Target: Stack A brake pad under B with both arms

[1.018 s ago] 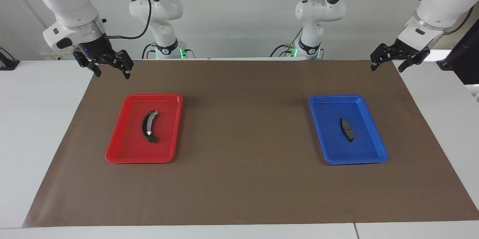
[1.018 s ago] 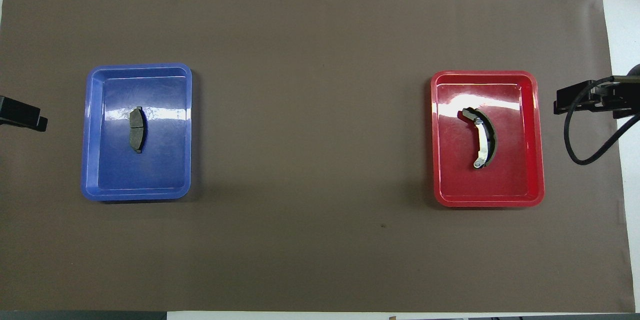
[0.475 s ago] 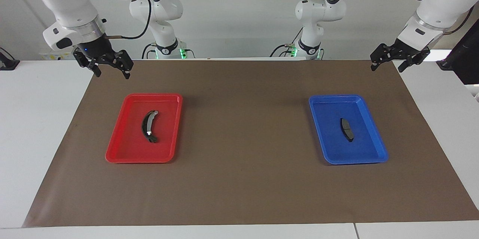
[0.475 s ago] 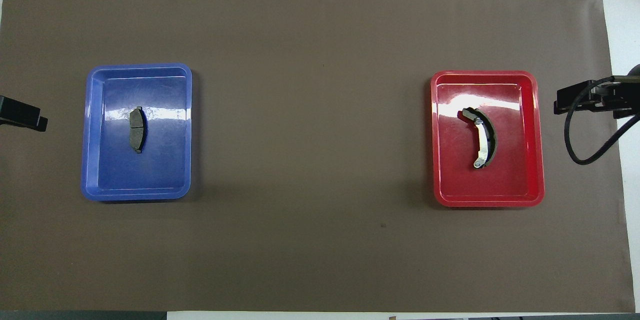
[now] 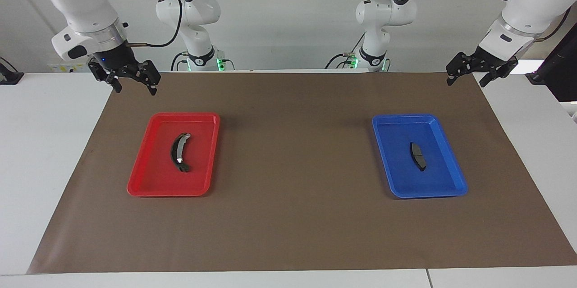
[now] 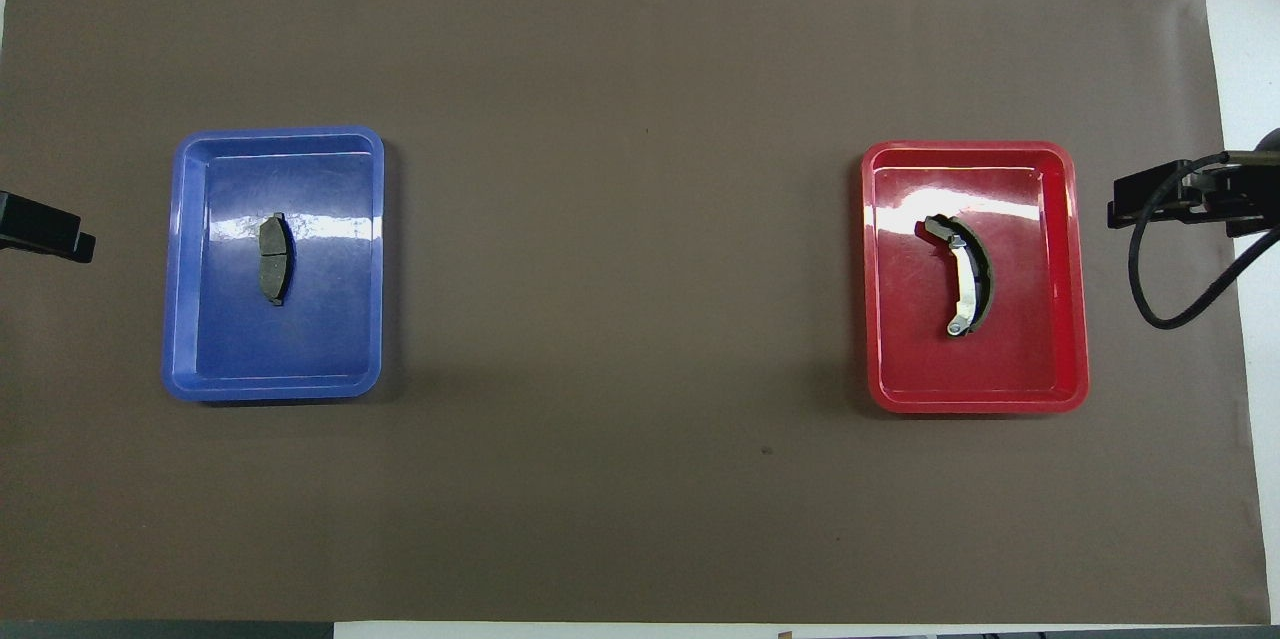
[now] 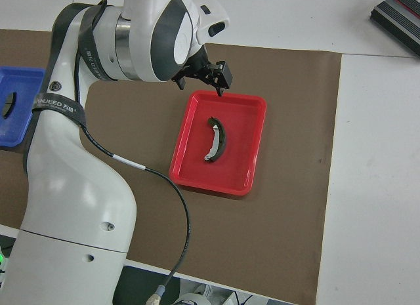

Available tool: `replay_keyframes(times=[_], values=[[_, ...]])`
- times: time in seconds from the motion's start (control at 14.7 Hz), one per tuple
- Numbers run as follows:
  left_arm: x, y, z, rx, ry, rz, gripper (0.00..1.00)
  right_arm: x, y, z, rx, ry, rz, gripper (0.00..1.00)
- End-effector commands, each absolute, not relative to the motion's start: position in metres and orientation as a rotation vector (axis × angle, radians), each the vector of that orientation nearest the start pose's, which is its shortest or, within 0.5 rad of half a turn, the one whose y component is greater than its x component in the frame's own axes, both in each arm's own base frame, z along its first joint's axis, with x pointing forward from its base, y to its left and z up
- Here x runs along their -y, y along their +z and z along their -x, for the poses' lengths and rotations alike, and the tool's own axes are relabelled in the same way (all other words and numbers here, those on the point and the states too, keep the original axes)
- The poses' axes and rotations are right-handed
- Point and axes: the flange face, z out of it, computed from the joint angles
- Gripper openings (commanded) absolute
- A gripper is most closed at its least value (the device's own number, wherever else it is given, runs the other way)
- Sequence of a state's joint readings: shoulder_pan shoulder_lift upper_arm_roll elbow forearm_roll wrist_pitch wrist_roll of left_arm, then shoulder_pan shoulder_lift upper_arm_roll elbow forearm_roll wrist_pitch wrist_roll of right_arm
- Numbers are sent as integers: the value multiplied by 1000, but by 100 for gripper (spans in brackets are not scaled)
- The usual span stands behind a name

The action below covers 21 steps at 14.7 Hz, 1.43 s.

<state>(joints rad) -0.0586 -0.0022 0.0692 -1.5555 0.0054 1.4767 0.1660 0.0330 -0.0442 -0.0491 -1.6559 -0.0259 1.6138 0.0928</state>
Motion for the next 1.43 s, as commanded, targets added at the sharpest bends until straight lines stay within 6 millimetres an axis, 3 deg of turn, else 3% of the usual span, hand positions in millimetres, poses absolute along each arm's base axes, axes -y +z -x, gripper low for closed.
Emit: replay_keyframes(times=[0.0, 0.2, 0.48, 0.68, 0.95, 1.02, 1.15, 1.36], values=[[-8, 626, -539, -251, 115, 3136, 98, 14, 614, -539, -151, -15, 3149, 100], [-5, 620, -541, -261, 72, 3136, 98, 14, 614, -539, -151, -15, 3149, 100], [1, 589, -537, -263, -8, 3137, 98, 13, 613, -540, -149, -13, 3149, 100], [3, 548, -545, -265, -36, 3134, 98, 14, 613, -539, -151, -15, 3149, 100], [17, 485, -561, -238, -36, 3133, 98, 12, 592, -533, -135, -58, 3146, 100], [19, 467, -569, -218, -22, 3133, 98, 13, 585, -531, -132, -60, 3145, 100], [28, 431, -579, -235, -24, 3128, 98, 9, 537, -530, -117, -56, 3099, 100], [30, 373, -576, -237, -86, 3123, 98, 6, 473, -551, -83, -43, 3080, 100]])
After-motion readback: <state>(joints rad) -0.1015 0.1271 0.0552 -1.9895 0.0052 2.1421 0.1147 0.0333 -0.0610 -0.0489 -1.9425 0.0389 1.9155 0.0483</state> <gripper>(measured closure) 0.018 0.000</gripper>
